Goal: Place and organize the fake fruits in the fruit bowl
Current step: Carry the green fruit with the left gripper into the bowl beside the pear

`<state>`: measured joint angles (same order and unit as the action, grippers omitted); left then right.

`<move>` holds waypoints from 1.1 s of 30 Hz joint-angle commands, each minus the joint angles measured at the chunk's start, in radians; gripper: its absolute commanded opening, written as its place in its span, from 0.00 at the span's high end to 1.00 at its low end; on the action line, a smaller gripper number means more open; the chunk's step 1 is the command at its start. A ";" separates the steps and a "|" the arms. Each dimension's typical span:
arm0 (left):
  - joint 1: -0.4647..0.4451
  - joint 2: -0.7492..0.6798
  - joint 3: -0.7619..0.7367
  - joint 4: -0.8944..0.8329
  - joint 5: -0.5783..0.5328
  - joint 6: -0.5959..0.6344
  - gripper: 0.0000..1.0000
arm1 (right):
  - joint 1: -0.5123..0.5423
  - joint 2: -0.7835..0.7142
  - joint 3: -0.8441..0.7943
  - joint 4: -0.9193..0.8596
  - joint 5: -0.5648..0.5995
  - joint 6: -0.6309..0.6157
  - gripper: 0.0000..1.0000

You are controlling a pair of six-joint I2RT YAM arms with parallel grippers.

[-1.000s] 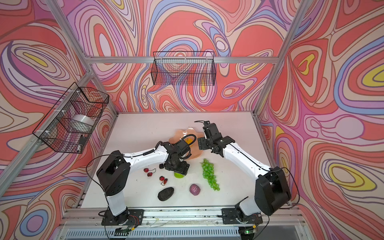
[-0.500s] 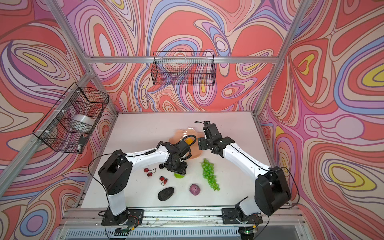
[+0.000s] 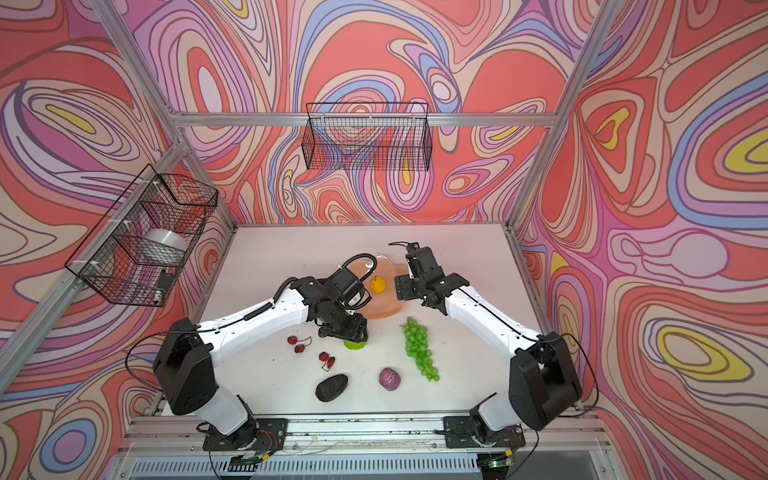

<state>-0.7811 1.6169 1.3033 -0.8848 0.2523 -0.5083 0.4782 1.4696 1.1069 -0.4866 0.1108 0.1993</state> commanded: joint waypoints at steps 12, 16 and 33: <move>0.223 0.282 0.369 0.030 -0.038 0.116 0.52 | -0.004 0.052 0.052 0.038 -0.080 0.009 0.22; 0.247 0.432 0.512 0.025 -0.041 0.128 0.54 | -0.004 0.048 0.036 0.027 -0.109 0.005 0.22; 0.247 0.672 0.717 0.024 -0.117 0.106 0.47 | -0.003 -0.038 -0.035 0.026 -0.107 -0.006 0.22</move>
<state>-0.5320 2.2601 1.9862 -0.8513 0.1596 -0.3996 0.4782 1.4487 1.0798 -0.4580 0.0029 0.2016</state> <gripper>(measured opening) 0.620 0.781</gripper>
